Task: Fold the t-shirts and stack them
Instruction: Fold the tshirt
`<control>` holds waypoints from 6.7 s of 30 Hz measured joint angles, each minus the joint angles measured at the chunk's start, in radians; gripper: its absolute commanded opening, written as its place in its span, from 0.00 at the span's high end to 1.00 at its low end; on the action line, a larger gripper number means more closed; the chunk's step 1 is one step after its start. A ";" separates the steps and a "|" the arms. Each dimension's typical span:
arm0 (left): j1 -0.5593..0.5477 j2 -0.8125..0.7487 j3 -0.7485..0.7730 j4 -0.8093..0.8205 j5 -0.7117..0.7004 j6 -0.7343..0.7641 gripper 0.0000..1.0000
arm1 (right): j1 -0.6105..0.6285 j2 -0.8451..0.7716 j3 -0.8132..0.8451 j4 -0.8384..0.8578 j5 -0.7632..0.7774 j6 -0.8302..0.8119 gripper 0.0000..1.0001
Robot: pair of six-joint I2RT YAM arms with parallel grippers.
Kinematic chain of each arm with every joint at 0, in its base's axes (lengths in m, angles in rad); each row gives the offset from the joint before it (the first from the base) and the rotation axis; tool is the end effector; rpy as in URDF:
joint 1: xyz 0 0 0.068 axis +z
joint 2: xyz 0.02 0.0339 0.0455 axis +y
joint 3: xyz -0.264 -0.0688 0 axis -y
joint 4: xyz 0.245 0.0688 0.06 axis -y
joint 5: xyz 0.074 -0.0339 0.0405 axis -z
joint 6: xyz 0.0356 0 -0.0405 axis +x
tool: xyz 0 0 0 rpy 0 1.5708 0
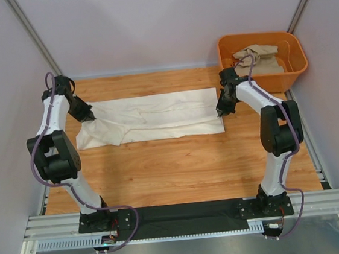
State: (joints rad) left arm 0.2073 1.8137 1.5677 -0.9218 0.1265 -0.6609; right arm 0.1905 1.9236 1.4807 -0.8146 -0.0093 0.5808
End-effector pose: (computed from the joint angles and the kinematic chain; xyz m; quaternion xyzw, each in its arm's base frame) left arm 0.3714 0.0735 0.2677 -0.3998 0.8924 -0.1053 0.1807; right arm 0.3849 0.0746 0.2062 0.1908 0.9691 0.0629 0.1428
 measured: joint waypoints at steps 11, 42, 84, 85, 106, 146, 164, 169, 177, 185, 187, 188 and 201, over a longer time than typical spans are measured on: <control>-0.010 0.167 0.191 -0.011 0.059 0.024 1.00 | 0.007 0.105 0.158 -0.055 0.062 -0.017 1.00; -0.042 0.321 0.326 0.014 0.066 0.008 1.00 | 0.010 0.156 0.193 -0.068 0.140 -0.036 0.95; 0.137 0.190 -0.142 0.095 -0.109 0.160 0.71 | 0.164 0.107 -0.018 0.050 0.069 -0.180 0.68; 0.137 0.190 -0.141 0.092 -0.112 0.169 0.71 | 0.164 0.080 -0.056 0.064 0.067 -0.175 0.68; -0.045 -0.233 -0.391 0.329 0.078 0.060 0.46 | 0.207 -0.057 0.004 -0.052 -0.029 -0.212 0.39; -0.426 -0.052 -0.129 0.293 0.036 -0.021 0.96 | 0.185 -0.093 -0.012 -0.048 -0.098 -0.118 0.36; -0.539 0.210 -0.085 0.242 -0.096 -0.119 0.97 | 0.122 -0.081 -0.067 -0.060 -0.082 -0.141 0.36; -0.540 0.212 -0.076 0.224 -0.107 -0.120 1.00 | 0.114 -0.082 -0.074 -0.056 -0.082 -0.141 0.36; -0.541 0.177 -0.157 0.212 -0.124 -0.126 1.00 | 0.113 -0.082 -0.081 -0.048 -0.089 -0.141 0.36; -0.541 0.209 -0.091 0.198 -0.138 -0.118 0.99 | 0.113 -0.084 -0.102 -0.041 -0.090 -0.141 0.36; -0.541 0.237 -0.048 0.203 -0.138 -0.116 0.99 | 0.113 -0.084 -0.103 -0.041 -0.090 -0.141 0.36; -0.541 0.251 -0.027 0.203 -0.138 -0.114 0.99 | 0.113 -0.084 -0.105 -0.040 -0.090 -0.141 0.36; -0.541 0.377 0.149 0.186 -0.134 -0.072 0.93 | 0.114 -0.084 -0.121 -0.039 -0.100 -0.145 0.35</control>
State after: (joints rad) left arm -0.3336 2.1906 1.7168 -0.7357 -0.0078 -0.7334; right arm 0.3046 1.8400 1.3594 -0.8532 -0.1089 0.4355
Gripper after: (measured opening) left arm 0.033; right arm 0.642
